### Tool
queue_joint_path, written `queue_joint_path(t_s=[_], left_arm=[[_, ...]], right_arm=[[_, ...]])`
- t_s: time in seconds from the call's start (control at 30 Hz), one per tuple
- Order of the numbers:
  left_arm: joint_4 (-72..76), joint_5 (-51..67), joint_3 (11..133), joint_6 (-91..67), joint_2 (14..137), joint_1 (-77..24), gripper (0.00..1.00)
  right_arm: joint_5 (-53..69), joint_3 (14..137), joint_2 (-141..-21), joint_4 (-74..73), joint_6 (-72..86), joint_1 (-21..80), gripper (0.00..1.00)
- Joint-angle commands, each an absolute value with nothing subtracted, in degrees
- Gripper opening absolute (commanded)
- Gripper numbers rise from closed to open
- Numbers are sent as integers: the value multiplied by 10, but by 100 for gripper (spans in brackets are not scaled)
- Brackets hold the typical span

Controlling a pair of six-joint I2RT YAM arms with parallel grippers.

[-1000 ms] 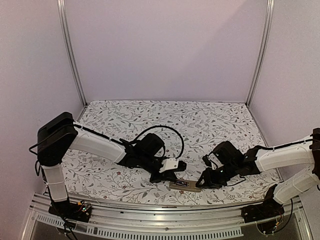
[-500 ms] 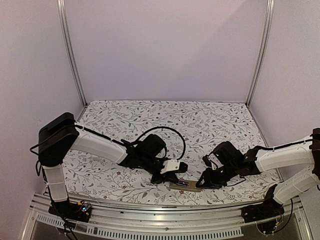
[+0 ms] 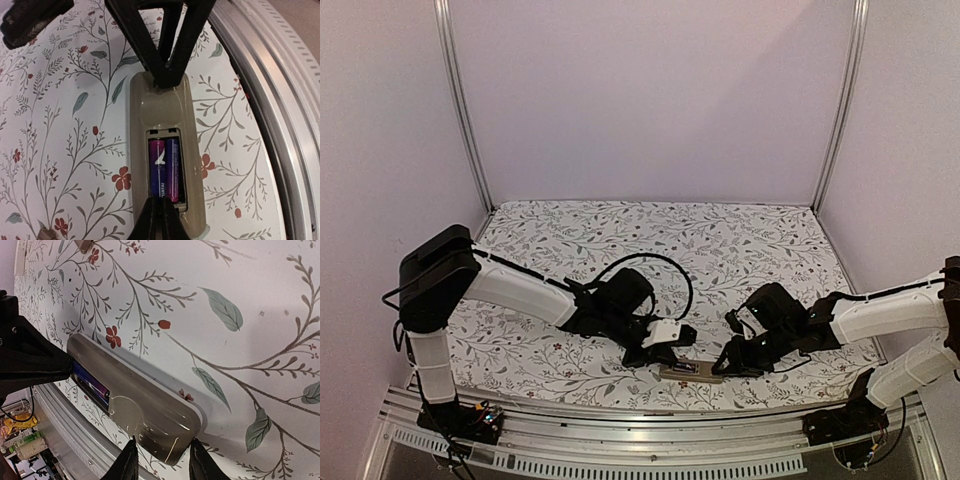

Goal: Load the batteries into the remote control
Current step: Press the battery in the battery compartment.

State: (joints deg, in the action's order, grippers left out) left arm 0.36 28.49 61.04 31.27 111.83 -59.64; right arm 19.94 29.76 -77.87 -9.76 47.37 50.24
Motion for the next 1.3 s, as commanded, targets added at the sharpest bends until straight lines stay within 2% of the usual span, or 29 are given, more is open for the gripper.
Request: queue_joint_path(t_s=[0.0, 0.57, 1.03, 1.13, 1.27], left_arm=[[-20, 298, 618, 321, 1147, -616, 4], [-72, 279, 661, 335, 1177, -625, 0], [-92, 254, 674, 337, 1181, -639, 0], [-75, 238, 667, 315, 1168, -638, 0], [56, 238, 616, 237, 1101, -611, 0]], right_arm=[[200, 294, -787, -68, 477, 505, 34], [202, 289, -793, -45, 474, 504, 34], [145, 331, -762, -125, 436, 505, 35], [134, 340, -756, -142, 429, 504, 35], [120, 356, -743, -161, 419, 503, 35]])
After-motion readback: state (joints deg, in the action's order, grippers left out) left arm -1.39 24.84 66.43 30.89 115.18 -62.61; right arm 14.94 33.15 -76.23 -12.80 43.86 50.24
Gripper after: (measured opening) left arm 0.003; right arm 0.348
